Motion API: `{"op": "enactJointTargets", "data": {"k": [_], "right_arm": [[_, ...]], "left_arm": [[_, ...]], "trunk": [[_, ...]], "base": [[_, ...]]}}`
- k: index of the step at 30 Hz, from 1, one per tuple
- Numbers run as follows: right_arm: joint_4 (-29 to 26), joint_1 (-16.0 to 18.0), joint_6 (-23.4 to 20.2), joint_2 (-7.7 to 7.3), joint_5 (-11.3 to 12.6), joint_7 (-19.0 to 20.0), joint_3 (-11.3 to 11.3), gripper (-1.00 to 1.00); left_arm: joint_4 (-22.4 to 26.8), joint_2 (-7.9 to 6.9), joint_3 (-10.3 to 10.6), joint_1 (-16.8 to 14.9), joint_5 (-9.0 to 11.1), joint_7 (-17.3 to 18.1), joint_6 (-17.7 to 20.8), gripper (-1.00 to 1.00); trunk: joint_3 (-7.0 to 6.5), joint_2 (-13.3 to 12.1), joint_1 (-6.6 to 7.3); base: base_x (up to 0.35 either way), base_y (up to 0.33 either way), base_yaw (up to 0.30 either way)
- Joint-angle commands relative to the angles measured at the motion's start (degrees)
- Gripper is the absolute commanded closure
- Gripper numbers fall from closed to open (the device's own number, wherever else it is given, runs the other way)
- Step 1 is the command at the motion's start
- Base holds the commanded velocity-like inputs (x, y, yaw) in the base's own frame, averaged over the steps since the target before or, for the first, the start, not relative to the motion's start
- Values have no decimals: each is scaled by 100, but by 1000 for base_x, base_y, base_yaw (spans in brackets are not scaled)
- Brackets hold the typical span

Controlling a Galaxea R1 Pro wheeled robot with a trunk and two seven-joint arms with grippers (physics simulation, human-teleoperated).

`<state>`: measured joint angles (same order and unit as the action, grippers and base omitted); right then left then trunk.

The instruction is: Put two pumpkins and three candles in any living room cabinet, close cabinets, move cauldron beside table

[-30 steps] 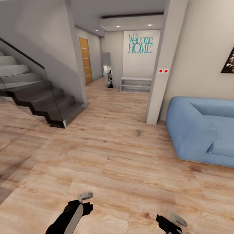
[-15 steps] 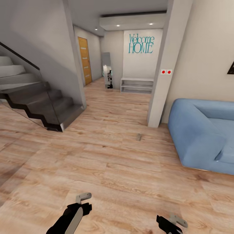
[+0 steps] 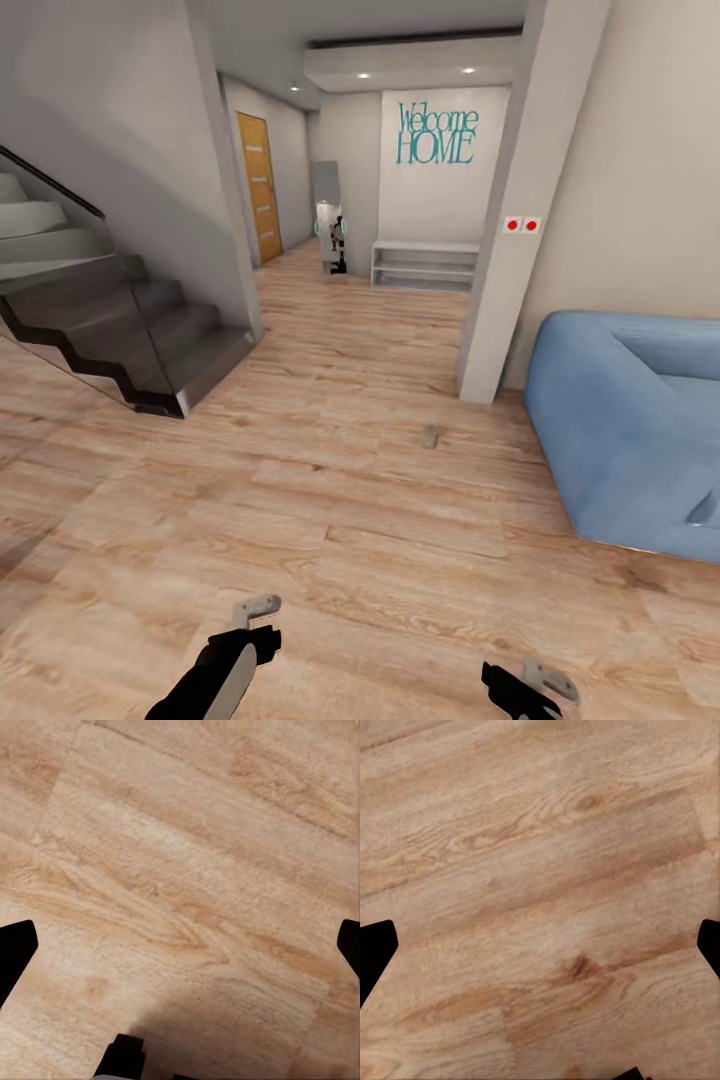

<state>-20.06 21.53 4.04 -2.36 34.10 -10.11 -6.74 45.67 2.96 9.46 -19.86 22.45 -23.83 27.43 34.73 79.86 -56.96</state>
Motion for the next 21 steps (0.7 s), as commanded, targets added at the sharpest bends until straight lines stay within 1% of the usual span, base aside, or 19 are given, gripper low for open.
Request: {"op": "enactJointTargets", "data": {"k": [1, 21], "right_arm": [[-1, 0, 0, 0, 0, 0, -1, -100], [-7, 0, 0, 3, -15, 0, -2, -100]], "left_arm": [[-1, 2, 1, 0, -1, 0, 0, -100], [-4, 12, 11, 0, -7, 9, 8, -100]], "trunk": [[0, 0, 0], [0, 0, 0]], "base": [[331, 0, 0], [331, 0, 0]]}}
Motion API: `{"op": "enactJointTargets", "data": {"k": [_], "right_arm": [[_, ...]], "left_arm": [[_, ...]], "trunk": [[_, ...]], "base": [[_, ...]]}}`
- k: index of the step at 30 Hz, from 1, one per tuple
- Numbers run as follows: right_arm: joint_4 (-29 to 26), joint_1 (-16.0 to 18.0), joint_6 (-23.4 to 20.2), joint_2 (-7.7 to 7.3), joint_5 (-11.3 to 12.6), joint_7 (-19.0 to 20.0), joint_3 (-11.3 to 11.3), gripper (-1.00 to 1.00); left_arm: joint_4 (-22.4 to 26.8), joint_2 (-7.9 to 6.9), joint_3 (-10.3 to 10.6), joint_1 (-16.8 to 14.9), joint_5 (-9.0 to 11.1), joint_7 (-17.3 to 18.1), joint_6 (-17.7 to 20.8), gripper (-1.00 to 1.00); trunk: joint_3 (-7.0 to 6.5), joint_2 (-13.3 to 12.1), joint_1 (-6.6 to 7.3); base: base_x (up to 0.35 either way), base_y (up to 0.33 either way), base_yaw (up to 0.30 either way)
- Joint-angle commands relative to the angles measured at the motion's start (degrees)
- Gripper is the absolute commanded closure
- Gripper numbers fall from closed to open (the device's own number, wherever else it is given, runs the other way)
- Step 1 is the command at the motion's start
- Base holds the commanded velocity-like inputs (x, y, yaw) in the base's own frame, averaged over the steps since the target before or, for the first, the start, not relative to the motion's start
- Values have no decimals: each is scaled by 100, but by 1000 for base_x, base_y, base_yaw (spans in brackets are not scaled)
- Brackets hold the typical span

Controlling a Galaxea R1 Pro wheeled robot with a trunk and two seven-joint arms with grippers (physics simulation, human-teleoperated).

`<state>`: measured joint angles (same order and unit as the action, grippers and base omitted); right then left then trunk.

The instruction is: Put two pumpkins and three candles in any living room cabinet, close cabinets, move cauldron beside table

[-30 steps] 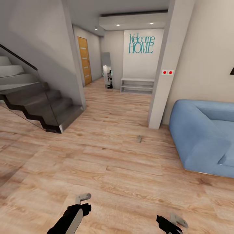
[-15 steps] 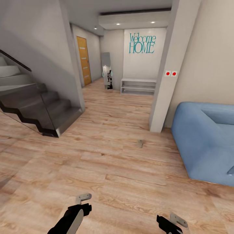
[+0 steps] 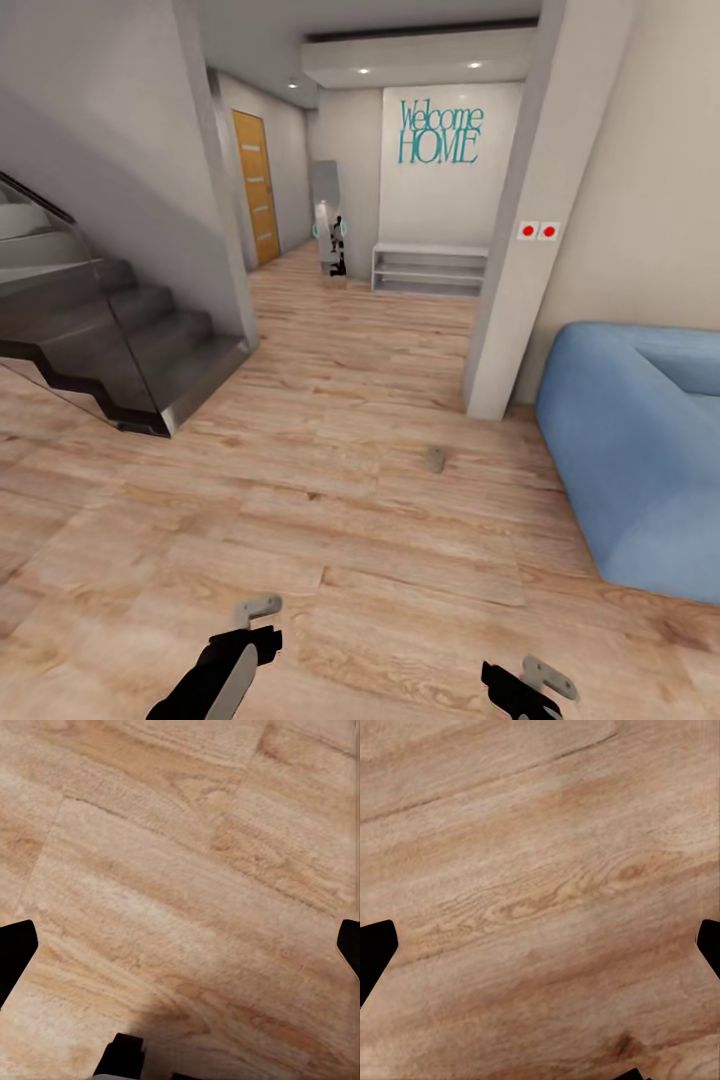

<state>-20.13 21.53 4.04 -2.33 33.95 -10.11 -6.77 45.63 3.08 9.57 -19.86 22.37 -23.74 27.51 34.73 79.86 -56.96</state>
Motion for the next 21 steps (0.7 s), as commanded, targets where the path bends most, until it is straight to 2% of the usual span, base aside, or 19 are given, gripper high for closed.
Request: {"op": "enactJointTargets", "data": {"k": [1, 21], "right_arm": [[0, 0, 0, 2, -1, 0, 0, -100], [-65, 0, 0, 9, 6, 0, 9, -100]], "left_arm": [[-1, 0, 0, 0, -2, 0, 0, -100], [1, 0, 1, 0, -3, 1, 0, -100]], "trunk": [[0, 0, 0], [0, 0, 0]], "base": [[331, 0, 0], [331, 0, 0]]}}
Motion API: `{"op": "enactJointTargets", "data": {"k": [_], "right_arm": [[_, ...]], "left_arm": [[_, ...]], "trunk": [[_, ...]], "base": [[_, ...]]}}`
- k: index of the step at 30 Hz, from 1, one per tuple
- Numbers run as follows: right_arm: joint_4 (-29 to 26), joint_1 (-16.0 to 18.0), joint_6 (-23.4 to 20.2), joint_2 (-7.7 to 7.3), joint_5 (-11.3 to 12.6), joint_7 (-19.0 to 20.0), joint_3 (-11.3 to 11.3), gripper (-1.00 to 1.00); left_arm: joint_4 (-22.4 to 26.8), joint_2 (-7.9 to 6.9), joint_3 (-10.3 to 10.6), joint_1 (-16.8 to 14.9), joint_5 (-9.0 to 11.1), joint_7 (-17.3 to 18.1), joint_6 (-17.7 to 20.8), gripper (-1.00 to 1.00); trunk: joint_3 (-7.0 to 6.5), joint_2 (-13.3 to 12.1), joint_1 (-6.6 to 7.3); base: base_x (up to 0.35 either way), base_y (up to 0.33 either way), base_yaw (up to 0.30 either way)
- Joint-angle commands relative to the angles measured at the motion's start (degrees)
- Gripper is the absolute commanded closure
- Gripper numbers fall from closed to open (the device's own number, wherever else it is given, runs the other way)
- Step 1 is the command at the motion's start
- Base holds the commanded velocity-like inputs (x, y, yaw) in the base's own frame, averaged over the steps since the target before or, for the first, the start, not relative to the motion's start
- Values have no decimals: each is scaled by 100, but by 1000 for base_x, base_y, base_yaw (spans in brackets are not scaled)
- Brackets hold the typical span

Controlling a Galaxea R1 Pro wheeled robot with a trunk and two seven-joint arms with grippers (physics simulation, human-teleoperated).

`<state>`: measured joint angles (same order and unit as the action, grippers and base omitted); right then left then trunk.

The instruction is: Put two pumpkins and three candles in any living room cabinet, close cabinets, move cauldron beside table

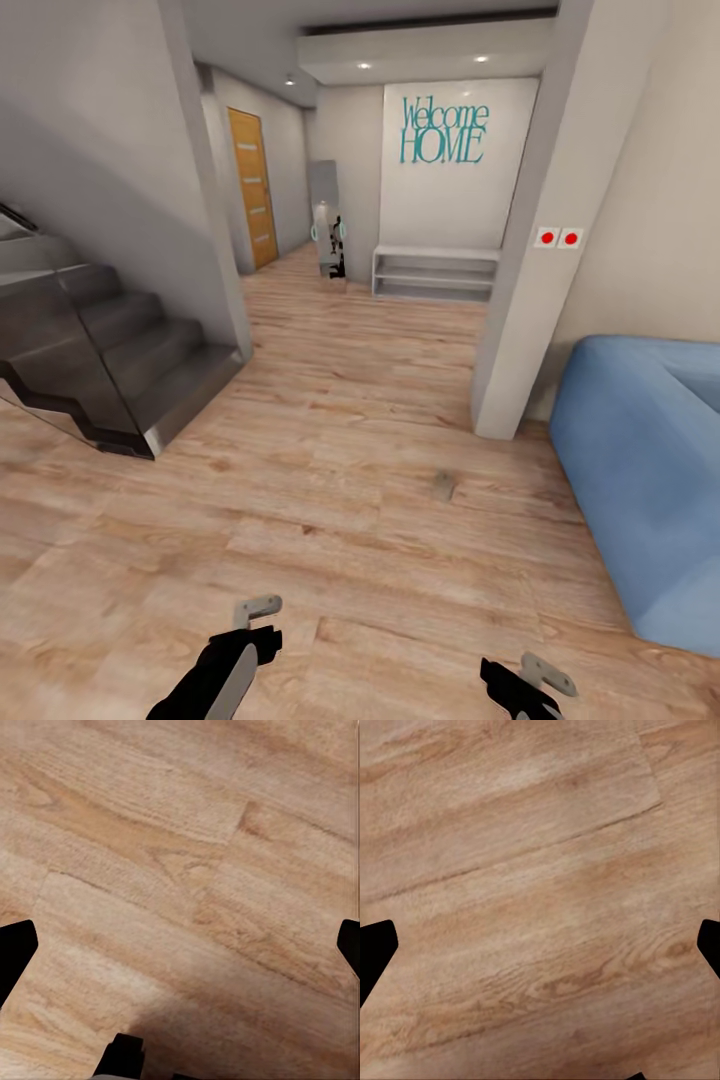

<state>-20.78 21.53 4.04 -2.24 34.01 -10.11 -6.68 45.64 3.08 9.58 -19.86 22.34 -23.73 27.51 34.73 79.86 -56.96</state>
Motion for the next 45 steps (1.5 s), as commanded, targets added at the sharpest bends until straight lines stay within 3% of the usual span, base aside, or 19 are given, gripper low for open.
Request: {"op": "enactJointTargets", "data": {"k": [1, 45], "right_arm": [[-1, 0, 0, 1, 0, 0, 0, -100], [40, 0, 7, 4, -9, 0, 0, -100]], "left_arm": [[-1, 0, 0, 0, 1, 0, 0, -100], [0, 6, 0, 0, -2, 0, 5, -100]], "trunk": [[0, 0, 0], [0, 0, 0]], "base": [[331, 0, 0], [331, 0, 0]]}}
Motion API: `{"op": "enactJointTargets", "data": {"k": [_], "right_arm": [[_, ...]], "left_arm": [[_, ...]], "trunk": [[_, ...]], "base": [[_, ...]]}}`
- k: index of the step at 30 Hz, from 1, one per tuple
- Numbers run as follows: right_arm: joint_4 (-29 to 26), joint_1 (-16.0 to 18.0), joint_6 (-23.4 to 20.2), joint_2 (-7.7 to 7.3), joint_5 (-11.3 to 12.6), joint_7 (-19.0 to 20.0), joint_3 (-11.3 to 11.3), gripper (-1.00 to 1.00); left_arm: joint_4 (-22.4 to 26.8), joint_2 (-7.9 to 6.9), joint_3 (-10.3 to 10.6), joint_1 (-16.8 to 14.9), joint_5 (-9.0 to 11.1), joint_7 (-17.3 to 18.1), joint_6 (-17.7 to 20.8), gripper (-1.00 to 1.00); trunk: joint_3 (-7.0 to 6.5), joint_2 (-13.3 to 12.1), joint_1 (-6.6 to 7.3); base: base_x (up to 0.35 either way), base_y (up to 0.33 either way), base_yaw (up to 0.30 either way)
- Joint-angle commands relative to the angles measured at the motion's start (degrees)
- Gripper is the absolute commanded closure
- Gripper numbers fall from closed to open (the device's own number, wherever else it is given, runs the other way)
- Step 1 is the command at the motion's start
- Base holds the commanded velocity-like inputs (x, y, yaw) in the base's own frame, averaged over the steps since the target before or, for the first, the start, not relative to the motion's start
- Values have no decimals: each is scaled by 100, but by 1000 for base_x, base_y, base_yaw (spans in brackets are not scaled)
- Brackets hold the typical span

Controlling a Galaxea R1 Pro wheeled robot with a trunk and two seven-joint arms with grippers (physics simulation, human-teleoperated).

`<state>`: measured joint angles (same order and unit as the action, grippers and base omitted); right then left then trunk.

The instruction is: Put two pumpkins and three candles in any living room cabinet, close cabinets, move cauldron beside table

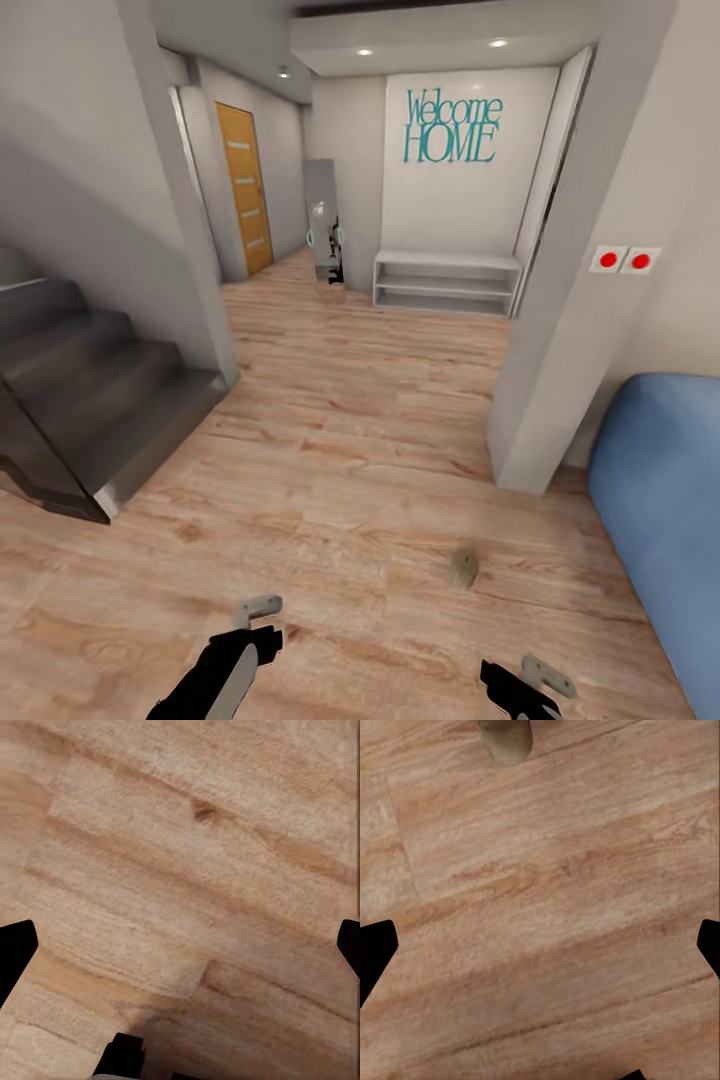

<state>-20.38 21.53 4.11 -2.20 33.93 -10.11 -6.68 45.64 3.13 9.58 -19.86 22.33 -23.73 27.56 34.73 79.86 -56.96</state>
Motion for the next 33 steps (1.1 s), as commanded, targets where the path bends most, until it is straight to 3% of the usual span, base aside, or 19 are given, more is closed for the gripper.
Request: {"op": "enactJointTargets", "data": {"k": [1, 19, 22, 26, 30, 33], "right_arm": [[0, 0, 0, 0, 0, 0, 0, -100], [-11, 0, -3, -1, 6, -2, 3, -100], [-15, 0, -11, 72, 4, -28, 9, -100], [-25, 0, -35, 303, 3, -335, 9, -100], [-44, 7, -164, 366, 6, -781, 9, -100], [-50, 179, -793, 362, 15, -1013, 12, -100]], "left_arm": [[0, 1, 0, 0, 0, 0, 1, -100], [3, 3, 0, 0, 0, 0, 6, -100], [7, 6, 0, 0, 7, 1, 32, -100], [47, 11, -5, 0, 15, 0, 152, -100], [108, 16, -8, 0, 17, 3, 411, -100], [194, 19, -9, 0, 18, 7, 586, -100]], "trunk": [[0, 0, 0], [0, 0, 0], [0, 0, 0], [0, 0, 0], [0, 0, 0], [0, 0, 0]], "base": [[327, -45, 0], [295, -153, 0], [292, -121, 0], [292, -120, 0], [292, -120, 0], [292, -120, 0]]}}
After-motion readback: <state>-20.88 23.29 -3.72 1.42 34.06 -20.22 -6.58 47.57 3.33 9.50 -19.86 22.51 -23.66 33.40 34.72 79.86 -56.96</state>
